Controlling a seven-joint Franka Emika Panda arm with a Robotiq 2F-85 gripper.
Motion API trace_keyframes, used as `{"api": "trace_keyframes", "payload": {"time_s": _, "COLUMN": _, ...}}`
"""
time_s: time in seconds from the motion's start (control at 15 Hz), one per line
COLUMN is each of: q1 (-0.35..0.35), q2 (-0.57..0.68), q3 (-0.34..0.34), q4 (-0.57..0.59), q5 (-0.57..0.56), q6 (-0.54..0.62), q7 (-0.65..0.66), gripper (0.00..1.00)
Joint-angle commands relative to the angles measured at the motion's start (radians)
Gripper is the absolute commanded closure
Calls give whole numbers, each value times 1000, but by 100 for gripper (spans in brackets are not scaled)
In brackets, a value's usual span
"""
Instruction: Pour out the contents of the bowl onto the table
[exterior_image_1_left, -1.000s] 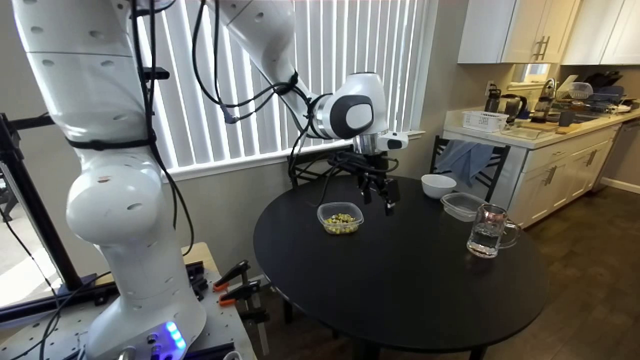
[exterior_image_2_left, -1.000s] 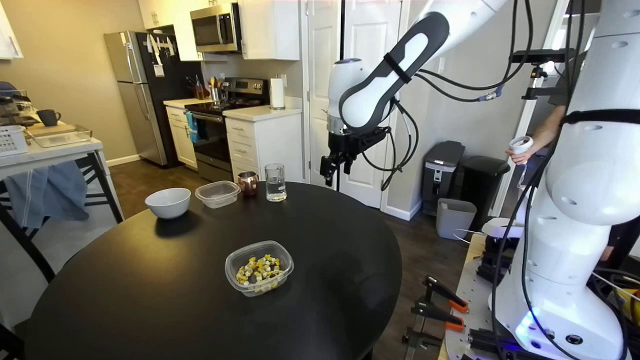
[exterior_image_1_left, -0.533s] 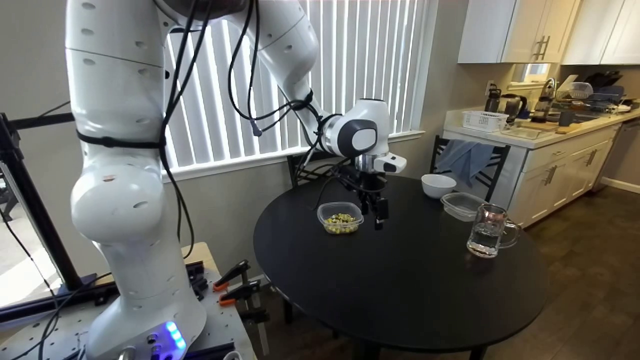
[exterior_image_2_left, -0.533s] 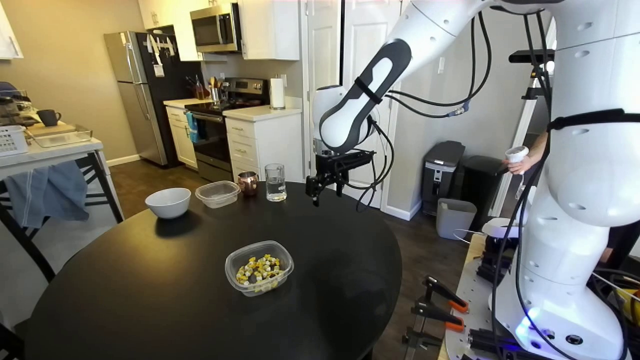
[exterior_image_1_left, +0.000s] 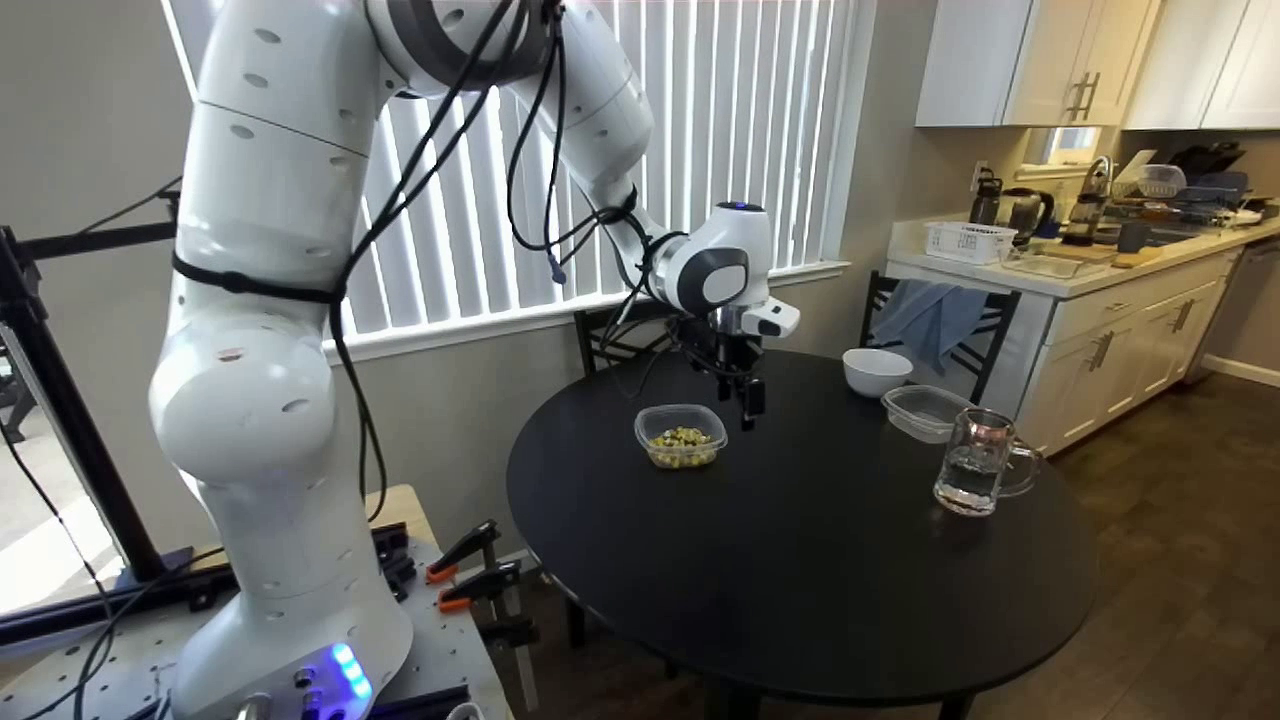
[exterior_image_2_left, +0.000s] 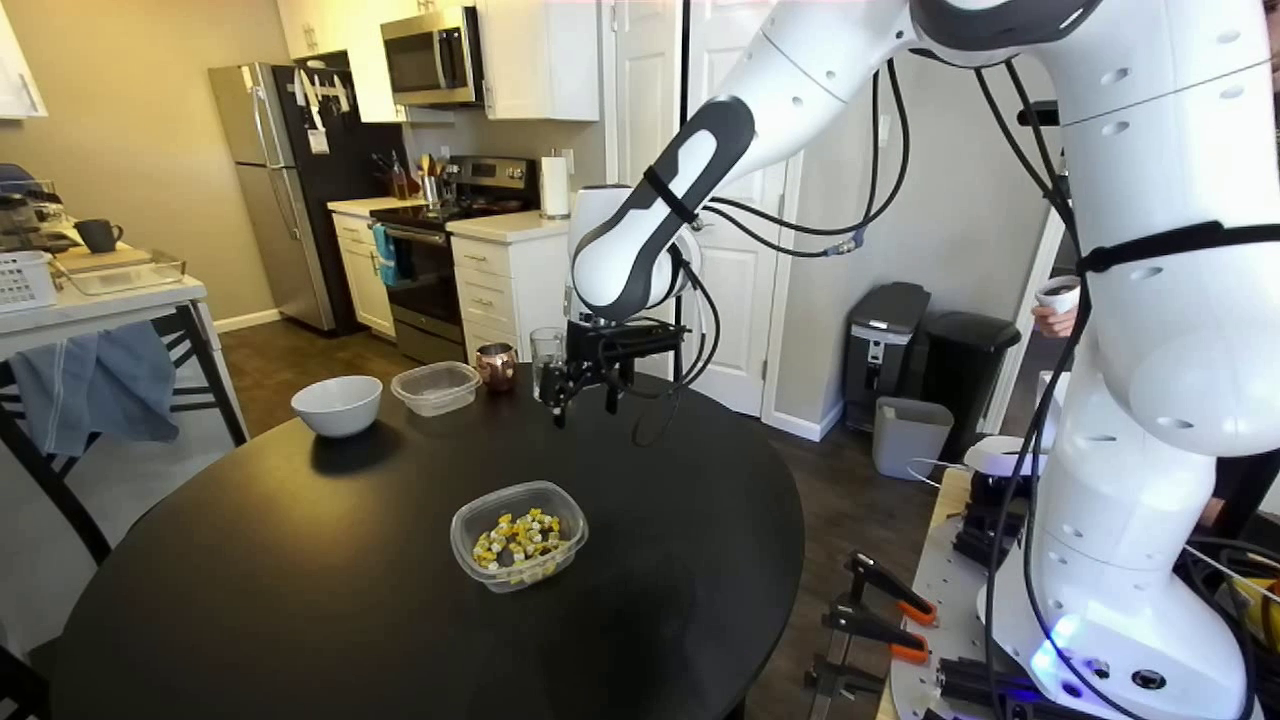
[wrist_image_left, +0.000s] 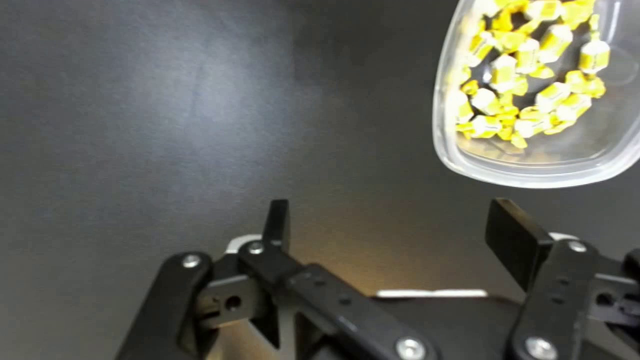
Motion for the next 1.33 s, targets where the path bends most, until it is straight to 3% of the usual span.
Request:
{"api": "trace_keyframes", "payload": {"time_s": 0.0, "q1": 26, "q2": 6, "q3": -14, "q4": 14, "q5": 17, "q6": -3, "q7": -10, "gripper": 0}}
{"api": "trace_keyframes", "payload": {"time_s": 0.47, "q1": 26, "q2": 20, "q3": -38, "q4": 1, "q5": 9, "q6": 25, "q7": 8, "gripper": 0}}
{"api": "trace_keyframes", "payload": {"time_s": 0.87, "q1": -15, "q2": 136, "q3": 58, "q4": 48, "q5": 189, "q6": 63, "q7": -98, "gripper": 0}}
{"api": "trace_keyframes", "payload": {"time_s": 1.27, "q1": 21, "q2": 260, "q3": 69, "q4": 146, "q5": 154, "q6": -62, "q7": -160, "gripper": 0}}
